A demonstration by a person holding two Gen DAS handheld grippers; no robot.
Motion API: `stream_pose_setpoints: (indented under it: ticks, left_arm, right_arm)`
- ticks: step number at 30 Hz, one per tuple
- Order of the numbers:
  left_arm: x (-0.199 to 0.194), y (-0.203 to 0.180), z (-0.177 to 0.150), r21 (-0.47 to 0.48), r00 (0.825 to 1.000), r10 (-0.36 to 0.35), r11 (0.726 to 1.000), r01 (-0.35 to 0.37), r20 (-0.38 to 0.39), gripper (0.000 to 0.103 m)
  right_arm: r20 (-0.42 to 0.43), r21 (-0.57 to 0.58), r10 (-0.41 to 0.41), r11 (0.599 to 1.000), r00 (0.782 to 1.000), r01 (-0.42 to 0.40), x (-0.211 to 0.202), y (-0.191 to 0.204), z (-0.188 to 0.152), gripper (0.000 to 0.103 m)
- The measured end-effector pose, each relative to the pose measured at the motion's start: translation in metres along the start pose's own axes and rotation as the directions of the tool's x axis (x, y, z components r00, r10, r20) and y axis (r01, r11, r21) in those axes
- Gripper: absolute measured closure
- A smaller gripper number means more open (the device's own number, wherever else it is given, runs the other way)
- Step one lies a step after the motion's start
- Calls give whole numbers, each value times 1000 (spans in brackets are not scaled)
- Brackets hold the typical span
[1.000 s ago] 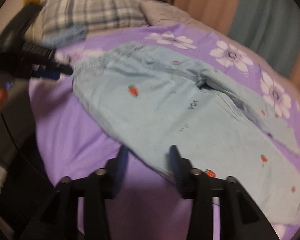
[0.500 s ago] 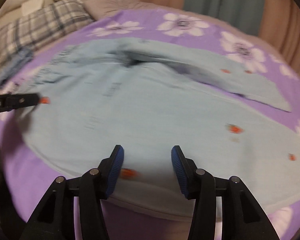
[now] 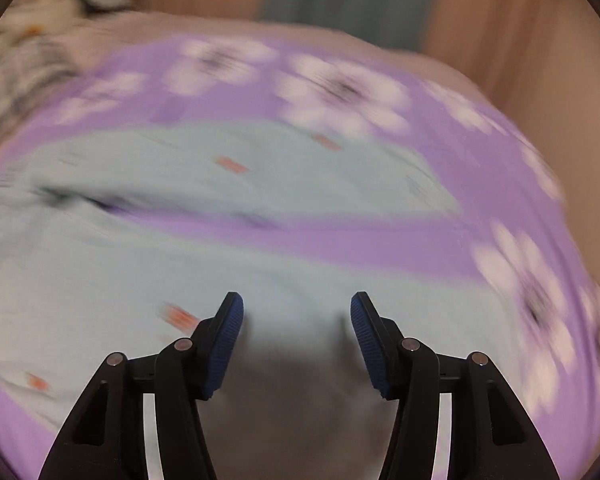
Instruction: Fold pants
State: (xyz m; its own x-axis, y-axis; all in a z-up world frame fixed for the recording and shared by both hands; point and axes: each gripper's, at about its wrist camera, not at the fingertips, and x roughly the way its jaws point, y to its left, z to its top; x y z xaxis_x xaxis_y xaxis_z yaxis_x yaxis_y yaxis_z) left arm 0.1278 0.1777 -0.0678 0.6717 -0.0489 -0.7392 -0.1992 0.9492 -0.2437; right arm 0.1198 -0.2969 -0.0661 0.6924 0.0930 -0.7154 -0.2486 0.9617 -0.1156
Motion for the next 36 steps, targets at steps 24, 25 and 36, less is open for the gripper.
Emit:
stream_pose_setpoints:
  ticks: [24, 25, 36]
  left_arm:
    - [109, 41, 75, 60, 978, -112, 990, 124, -176, 38]
    - [110, 42, 76, 64, 977, -114, 990, 127, -181, 47]
    - [78, 53, 72, -84, 967, -231, 971, 223, -108, 78]
  right_arm:
    - [-245, -451, 338, 790, 909, -416, 164, 150, 158, 43]
    - [-261, -445, 336, 790, 905, -422, 168, 151, 155, 43]
    - [-109, -514, 279, 806, 954, -294, 130, 170, 118, 102]
